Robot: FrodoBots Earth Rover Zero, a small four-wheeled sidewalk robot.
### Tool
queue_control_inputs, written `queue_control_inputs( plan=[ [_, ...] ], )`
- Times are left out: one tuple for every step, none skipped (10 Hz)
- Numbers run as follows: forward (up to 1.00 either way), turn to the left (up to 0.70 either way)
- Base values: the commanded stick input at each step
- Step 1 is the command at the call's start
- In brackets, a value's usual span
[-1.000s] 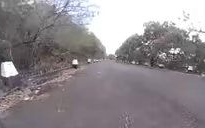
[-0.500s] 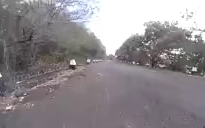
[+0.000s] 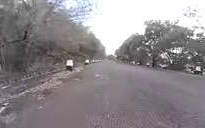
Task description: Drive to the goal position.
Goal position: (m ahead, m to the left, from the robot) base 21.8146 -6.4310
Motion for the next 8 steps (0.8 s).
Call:
queue_control_inputs(
  plan=[
    [0.7,0.0],
    [0.7,0.0],
    [0.7,0.0],
    [0.7,0.0],
    [0.7,0.0],
    [0.7,0.0],
    [0.7,0.0],
    [0.7,0.0]
  ],
)
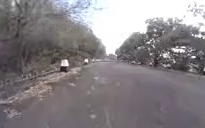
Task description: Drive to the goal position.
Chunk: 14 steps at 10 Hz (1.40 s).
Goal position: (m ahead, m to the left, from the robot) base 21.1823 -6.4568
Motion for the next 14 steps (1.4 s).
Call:
queue_control_inputs(
  plan=[
    [0.7,0.0],
    [0.7,0.0],
    [0.7,0.0],
    [0.7,0.01],
    [0.7,0.02],
    [0.7,0.02],
    [0.7,0.02],
    [0.7,0.02],
    [0.7,0.01],
    [0.7,0.0],
    [0.7,0.0],
    [0.7,0.0],
    [0.7,-0.13],
    [0.7,-0.17]
  ],
)
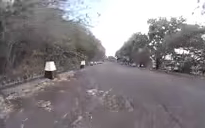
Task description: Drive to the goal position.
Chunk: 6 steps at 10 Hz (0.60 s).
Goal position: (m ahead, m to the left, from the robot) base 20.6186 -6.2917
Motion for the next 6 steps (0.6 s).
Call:
queue_control_inputs(
  plan=[
    [0.7,-0.21],
    [0.7,0.0],
    [0.7,0.0],
    [0.7,0.0],
    [0.7,0.0],
    [0.7,0.0]
  ],
)
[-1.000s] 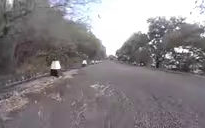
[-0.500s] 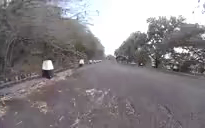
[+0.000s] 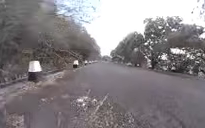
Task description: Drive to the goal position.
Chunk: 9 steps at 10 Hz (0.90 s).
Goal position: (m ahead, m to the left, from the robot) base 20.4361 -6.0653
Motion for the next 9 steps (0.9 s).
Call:
queue_control_inputs(
  plan=[
    [0.7,0.0],
    [0.7,0.0],
    [0.7,0.0],
    [0.7,0.0],
    [0.7,0.0],
    [0.7,0.0],
    [0.7,0.0],
    [0.7,0.0],
    [0.7,0.01]
  ],
)
